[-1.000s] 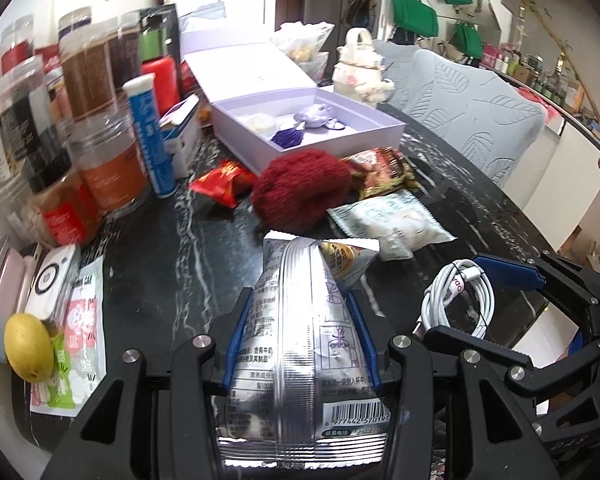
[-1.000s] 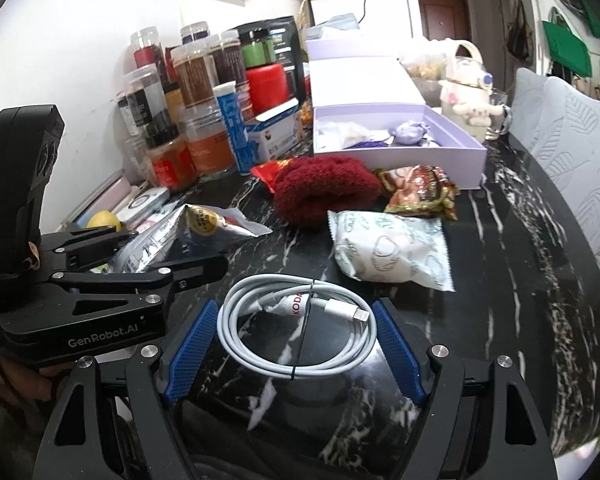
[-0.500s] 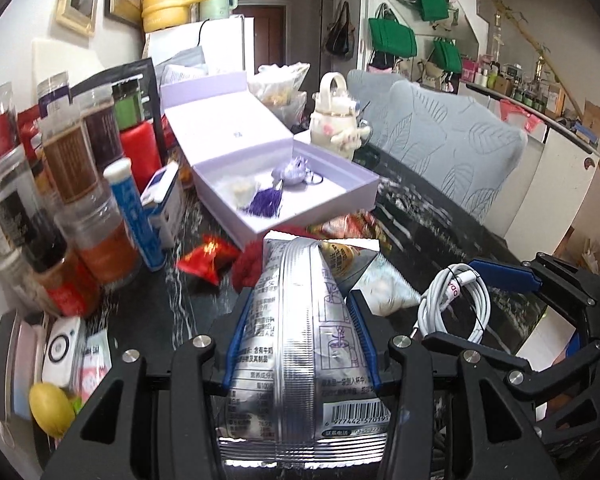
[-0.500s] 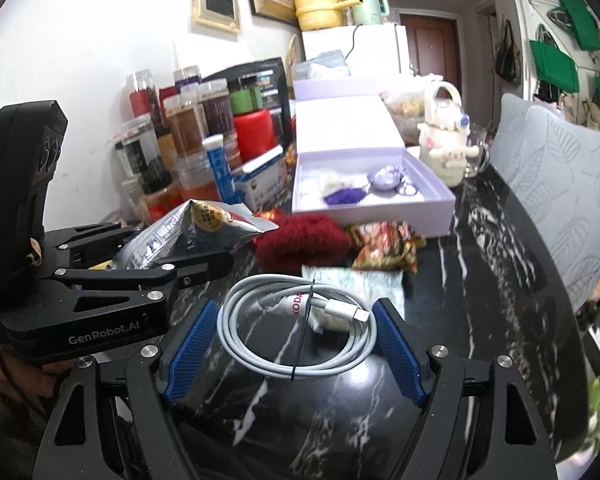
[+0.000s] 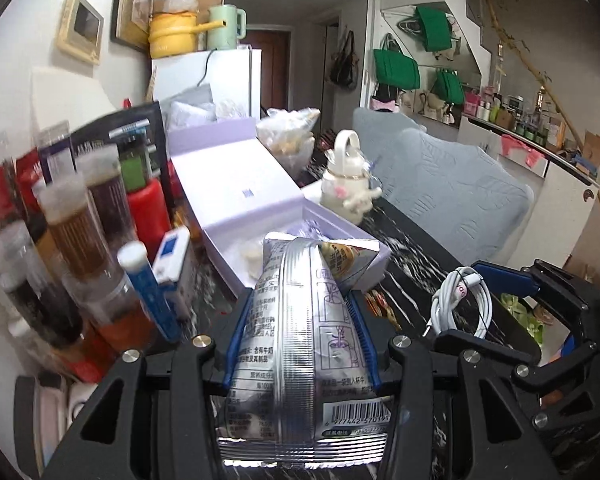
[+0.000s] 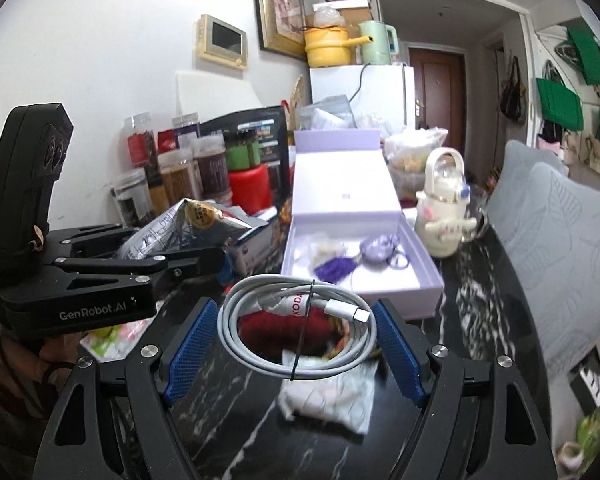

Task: Organize soft objects
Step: 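Carry the foil bag with the left tool while the right tool carries the cable over the lavender box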

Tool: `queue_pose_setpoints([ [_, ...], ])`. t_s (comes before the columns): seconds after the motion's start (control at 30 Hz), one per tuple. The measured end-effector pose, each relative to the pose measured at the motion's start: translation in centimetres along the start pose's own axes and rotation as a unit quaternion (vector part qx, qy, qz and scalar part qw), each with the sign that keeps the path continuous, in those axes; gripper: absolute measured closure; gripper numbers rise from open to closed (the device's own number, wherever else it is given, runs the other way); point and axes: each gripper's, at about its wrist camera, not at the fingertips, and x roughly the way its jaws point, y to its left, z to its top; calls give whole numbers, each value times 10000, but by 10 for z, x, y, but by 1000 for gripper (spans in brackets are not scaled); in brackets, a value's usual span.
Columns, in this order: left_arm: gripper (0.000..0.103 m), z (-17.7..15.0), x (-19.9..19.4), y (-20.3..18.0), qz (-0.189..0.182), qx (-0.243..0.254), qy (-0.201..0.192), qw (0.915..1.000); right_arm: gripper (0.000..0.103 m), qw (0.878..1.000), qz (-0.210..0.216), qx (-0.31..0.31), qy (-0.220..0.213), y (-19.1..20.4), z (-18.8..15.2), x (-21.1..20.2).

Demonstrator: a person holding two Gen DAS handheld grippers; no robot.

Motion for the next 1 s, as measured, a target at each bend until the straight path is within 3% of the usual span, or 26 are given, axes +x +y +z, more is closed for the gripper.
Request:
queue_pose_setpoints([
  [0.57, 57, 80, 20, 26, 532, 205, -702, 9959, 23, 9980, -138, -318, -538, -30, 83, 32],
  [1.0, 57, 122, 75, 40, 540, 248, -857, 9945, 23, 9972, -235, -216, -680, -64, 125, 91],
])
